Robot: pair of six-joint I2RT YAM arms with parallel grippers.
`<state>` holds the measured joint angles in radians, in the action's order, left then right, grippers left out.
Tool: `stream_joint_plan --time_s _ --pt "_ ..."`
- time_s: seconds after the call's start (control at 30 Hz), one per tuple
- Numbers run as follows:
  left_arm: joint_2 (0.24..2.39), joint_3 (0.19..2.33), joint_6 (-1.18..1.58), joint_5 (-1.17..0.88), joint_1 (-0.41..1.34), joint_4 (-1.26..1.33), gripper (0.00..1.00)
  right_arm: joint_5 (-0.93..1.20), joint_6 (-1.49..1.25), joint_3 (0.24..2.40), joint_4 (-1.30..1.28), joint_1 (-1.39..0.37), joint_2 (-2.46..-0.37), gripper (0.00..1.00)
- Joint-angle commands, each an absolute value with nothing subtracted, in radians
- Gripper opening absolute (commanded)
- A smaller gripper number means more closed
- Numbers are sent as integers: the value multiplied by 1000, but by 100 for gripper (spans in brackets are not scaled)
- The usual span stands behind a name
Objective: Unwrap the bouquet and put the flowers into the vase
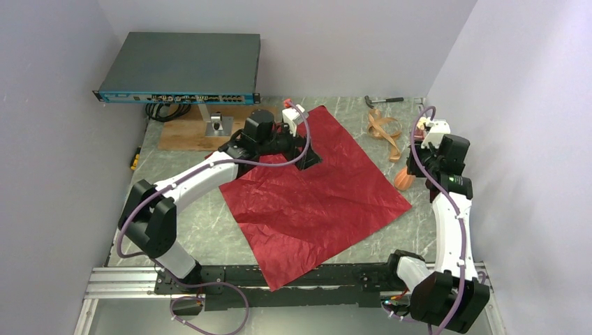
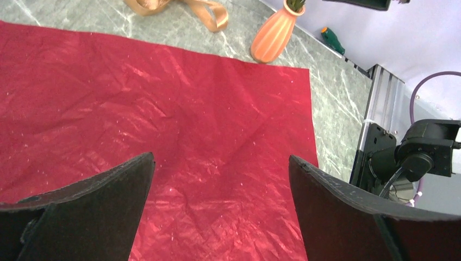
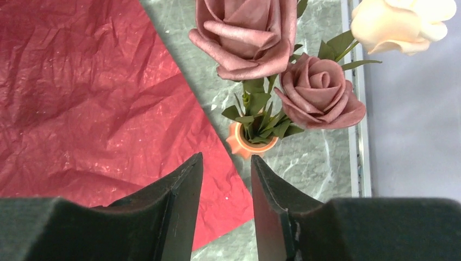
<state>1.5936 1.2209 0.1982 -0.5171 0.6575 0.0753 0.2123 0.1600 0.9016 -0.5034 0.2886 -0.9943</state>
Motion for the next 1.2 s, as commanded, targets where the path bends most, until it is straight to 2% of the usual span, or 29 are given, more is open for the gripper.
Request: stream_joint_plan --time_s 0.0,0.2,0.4,0.57,0.7,0.83,0.97,1.1,1.17 --pt "1534 1201 169 -499 650 11 99 272 135 986 -558 295 -964 42" --pt "1497 1166 148 -474 647 -35 99 373 87 1137 -602 294 -1002 47" --pt "1471 1146 134 -472 644 -51 99 425 59 1266 -571 291 -1080 47" --pt "1472 1149 130 -468 643 -58 99 386 73 1352 -524 286 -1206 45" --pt "1474 1154 126 -466 638 -70 99 354 94 1339 -509 286 -1267 38" --pt "1463 1147 120 -454 632 -78 99 346 120 1271 -528 287 -1250 34" --pt "1454 1128 118 -456 623 -83 99 343 116 1191 -514 286 -1196 34" --pt "1460 1130 110 -462 615 -104 99 351 106 1201 -520 286 -1196 35" --pt "1462 1137 110 -465 605 -120 99 373 100 1230 -522 286 -1198 41"
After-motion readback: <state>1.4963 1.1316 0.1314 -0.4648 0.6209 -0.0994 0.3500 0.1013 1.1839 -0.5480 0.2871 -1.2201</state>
